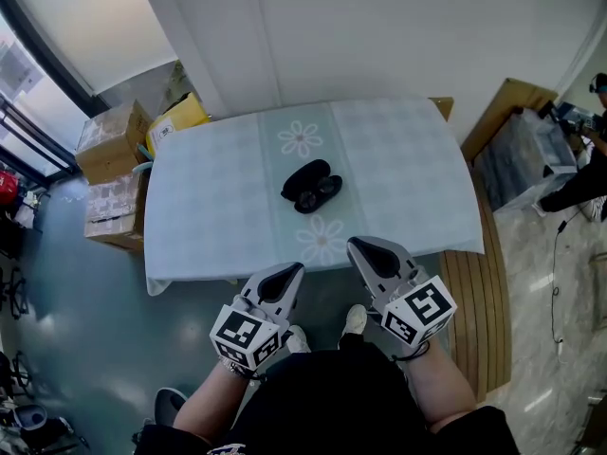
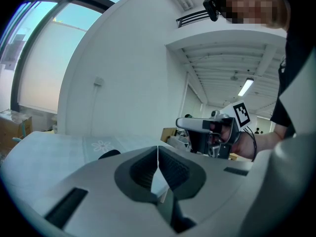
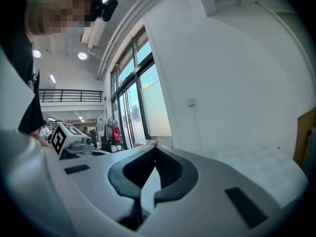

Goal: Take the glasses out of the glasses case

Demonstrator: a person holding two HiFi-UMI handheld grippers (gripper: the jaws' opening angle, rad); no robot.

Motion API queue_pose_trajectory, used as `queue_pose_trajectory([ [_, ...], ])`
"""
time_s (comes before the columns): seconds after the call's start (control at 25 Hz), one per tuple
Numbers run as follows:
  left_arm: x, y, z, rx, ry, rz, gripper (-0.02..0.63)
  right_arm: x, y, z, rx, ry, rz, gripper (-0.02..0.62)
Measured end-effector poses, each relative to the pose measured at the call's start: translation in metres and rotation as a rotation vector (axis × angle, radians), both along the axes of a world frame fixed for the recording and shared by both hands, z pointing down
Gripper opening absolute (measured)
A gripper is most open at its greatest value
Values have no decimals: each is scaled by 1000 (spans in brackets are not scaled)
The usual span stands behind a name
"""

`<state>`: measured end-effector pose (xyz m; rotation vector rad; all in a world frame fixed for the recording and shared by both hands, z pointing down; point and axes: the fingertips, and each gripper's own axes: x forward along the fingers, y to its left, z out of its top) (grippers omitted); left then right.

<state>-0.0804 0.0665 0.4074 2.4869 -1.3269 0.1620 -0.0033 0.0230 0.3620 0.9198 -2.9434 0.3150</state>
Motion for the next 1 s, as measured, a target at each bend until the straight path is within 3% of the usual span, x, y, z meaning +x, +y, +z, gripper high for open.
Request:
queue_pose_trajectory([
  [1.0,59,-61,-1,7,-13,-127,31,53,-71,8,-32,-28,-125,23],
])
